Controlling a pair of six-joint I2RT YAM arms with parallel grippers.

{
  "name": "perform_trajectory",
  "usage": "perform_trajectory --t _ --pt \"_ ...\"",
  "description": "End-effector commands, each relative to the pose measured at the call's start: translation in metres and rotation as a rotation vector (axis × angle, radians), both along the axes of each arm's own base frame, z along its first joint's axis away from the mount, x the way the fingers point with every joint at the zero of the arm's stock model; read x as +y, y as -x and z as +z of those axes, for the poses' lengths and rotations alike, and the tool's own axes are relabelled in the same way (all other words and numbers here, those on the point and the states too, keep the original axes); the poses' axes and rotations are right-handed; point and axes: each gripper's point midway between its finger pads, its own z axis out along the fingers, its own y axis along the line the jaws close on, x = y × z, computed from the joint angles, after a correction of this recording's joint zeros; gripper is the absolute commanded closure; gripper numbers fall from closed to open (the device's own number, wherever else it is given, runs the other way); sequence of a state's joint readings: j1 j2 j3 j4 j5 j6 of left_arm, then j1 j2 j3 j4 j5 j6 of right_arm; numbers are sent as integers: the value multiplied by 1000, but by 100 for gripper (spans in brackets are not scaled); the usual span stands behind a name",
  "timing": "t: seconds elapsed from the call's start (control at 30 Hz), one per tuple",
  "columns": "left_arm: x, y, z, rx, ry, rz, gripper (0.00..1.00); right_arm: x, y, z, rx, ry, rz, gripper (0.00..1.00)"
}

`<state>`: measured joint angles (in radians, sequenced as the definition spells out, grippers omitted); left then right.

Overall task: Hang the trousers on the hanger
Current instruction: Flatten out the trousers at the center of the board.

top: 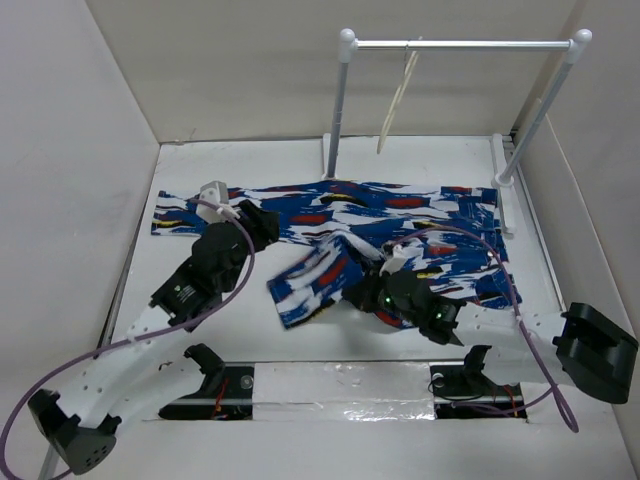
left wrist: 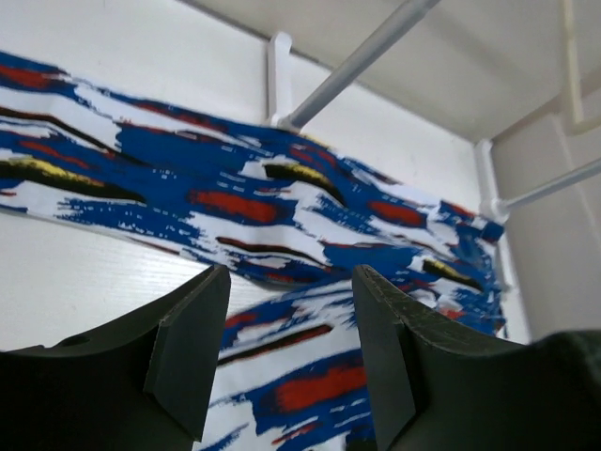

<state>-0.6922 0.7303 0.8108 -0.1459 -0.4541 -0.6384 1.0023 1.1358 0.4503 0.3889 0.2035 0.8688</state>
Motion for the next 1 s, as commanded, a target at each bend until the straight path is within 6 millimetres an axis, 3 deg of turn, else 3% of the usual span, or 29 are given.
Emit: perform_trajectory --t 0.0,0.03,0.1,0.13,0.17,0.2,0.23,0.33,0.4,0.43,0.5,0.53,0.57,0.7,0.9,0.93,0.97 --pt "-11 -10 -10 7 14 -6 48 -3 24 -24 78 -2 39 86" --pt "-7 -10 -26 31 -6 13 48 -10 33 -43 118 20 36 86" --pt "0 -7 -49 82 -24 44 48 -16 40 -58 142 41 26 81" --pt "4 -4 -72 123 -47 57 47 -19 41 -64 151 53 18 78" --pt "6 -2 -85 152 -58 64 47 -23 42 -70 156 67 11 74" --pt "8 2 -99 185 -65 69 47 -25 41 -73 155 86 8 63" --pt "6 11 -129 255 -74 54 47 -27 41 -73 153 97 7 57" --pt "-3 35 -172 354 -66 17 49 -29 38 -56 104 140 9 32" --pt "-12 54 -191 405 -82 -23 50 -35 32 -39 52 190 -17 22" --pt "-10 61 -202 433 -69 2 50 -38 32 -21 13 172 -20 21" --pt "-7 77 -217 482 -96 15 50 -54 27 -11 -31 229 -58 21" --pt "-9 86 -226 496 -119 2 50 -55 28 4 -58 220 -62 21" --pt "-13 90 -228 511 -91 7 49 -63 25 23 -100 192 -87 21" --pt "-12 100 -248 576 -145 24 46 -83 27 52 -149 134 -131 21" --pt "-31 88 -256 580 -198 17 49 -98 27 54 -172 119 -150 21" --pt "-34 84 -255 572 -222 20 52 -97 28 53 -171 117 -145 21" --pt "-35 81 -254 564 -233 26 63 -96 30 52 -169 116 -134 21"
